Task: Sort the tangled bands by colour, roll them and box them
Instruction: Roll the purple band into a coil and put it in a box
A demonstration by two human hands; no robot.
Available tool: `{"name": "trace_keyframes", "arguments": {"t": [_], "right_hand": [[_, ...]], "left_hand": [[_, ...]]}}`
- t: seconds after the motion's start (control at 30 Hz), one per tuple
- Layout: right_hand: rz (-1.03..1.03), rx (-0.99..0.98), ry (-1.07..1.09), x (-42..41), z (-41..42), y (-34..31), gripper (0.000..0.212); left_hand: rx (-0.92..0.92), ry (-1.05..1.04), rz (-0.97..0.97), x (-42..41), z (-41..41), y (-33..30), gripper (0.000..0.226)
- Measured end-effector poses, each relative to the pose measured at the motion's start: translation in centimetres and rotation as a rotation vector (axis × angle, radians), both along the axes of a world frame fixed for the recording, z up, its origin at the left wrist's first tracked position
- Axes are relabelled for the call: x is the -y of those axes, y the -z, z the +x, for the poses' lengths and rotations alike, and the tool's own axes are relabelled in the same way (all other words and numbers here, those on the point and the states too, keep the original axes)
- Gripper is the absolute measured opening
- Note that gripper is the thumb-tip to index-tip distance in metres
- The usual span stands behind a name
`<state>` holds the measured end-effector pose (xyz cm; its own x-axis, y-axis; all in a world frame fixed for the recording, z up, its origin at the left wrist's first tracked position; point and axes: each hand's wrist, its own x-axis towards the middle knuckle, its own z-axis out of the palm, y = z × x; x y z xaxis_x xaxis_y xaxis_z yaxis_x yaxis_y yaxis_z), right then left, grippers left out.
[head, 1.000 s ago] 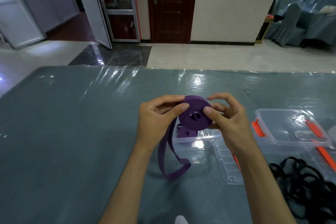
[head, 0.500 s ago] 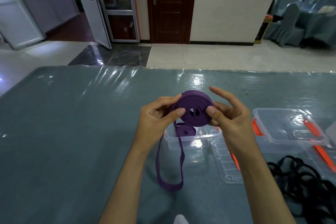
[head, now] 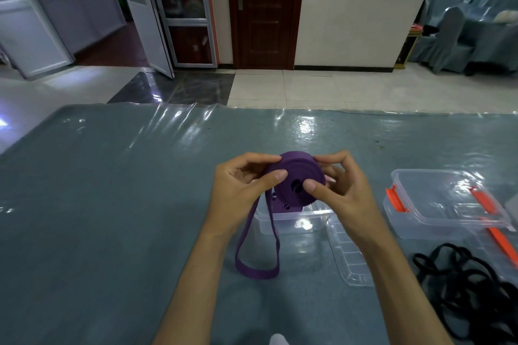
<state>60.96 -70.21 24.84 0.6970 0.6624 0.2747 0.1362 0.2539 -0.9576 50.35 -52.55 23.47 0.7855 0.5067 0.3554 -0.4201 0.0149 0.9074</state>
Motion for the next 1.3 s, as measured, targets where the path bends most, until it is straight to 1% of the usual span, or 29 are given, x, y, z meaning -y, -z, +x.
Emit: {"name": "trace_keyframes", "arguments": {"t": [0.07,0.17,0.23,0.3,0.37,0.47,0.53,0.6,0.67,0.7,0.77,0.83,0.87,0.97,1.07,1.13,1.2,1.23,1.3], "right_hand": [[-0.034,-0.021,-0.017,0.2,0.3,-0.2,0.042],[-0.016,0.080,0.025,0.3,0.5,-0.5,0.051],[0.052,0.076,0.065,0.1,0.3,-0.2,0.048],[0.080,0.010,0.090,-0.3,0.1,0.3,0.042],[0.044,-0.046,0.044,-0.4,0.3,0.6,0.037],[-0.016,-0.051,-0.031,0.1,1.1,0.6,0.040],[-0.016,0.000,-0.025,0.3,1.3,0.5,0.047],[0.000,0.077,0.030,0.2,1.2,0.6,0.050],[0.015,0.120,0.074,0.2,1.3,0.9,0.043],[0.012,0.108,0.077,0.2,1.3,0.9,0.039],[0.005,0.009,0.031,0.3,1.6,0.8,0.034],[0.000,-0.077,-0.010,0.5,1.9,0.6,0.036],[0.003,-0.081,-0.013,0.7,2.0,0.6,0.038],[0.078,-0.032,0.067,0.5,1.8,0.9,0.045],[0.165,-0.100,0.145,0.2,1.6,1.2,0.044],[0.125,-0.138,0.121,0.6,1.9,1.4,0.044],[0.050,-0.125,0.049,1.2,2.4,1.6,0.045],[0.021,-0.112,0.014,1.4,2.5,1.6,0.045],[-0.017,-0.067,0.012,1.9,2.6,1.6,0.046]], "left_hand": [[0.004,-0.045,0.015,0.4,0.1,0.1,0.025],[0.041,-0.026,-0.008,0.8,0.5,0.4,0.021],[0.034,0.022,0.008,0.6,0.6,0.4,0.026],[0.017,0.041,0.033,0.4,0.7,0.4,0.030],[0.037,0.011,0.056,0.3,0.6,0.5,0.025],[0.046,-0.053,0.033,0.5,0.5,0.5,0.019],[0.013,-0.056,0.038,0.5,0.7,0.6,0.021],[-0.019,0.004,0.045,0.1,0.7,0.9,0.027],[-0.041,0.092,0.062,-0.3,0.7,1.2,0.035],[-0.043,0.115,0.071,-0.3,0.7,1.5,0.038],[-0.036,0.081,0.066,0.1,0.7,1.9,0.038],[-0.051,0.000,0.028,0.7,0.8,2.0,0.037],[-0.051,-0.034,0.010,1.0,0.9,2.0,0.036],[-0.004,-0.041,-0.005,1.7,1.4,1.9,0.032],[-0.013,-0.011,0.055,2.1,1.8,1.7,0.039],[-0.012,-0.070,0.038,2.4,1.8,1.7,0.037],[-0.007,-0.165,0.003,2.6,1.7,1.8,0.030],[-0.001,-0.181,-0.008,2.7,1.7,2.0,0.027],[0.000,-0.143,-0.042,2.8,1.9,2.2,0.019]]}}
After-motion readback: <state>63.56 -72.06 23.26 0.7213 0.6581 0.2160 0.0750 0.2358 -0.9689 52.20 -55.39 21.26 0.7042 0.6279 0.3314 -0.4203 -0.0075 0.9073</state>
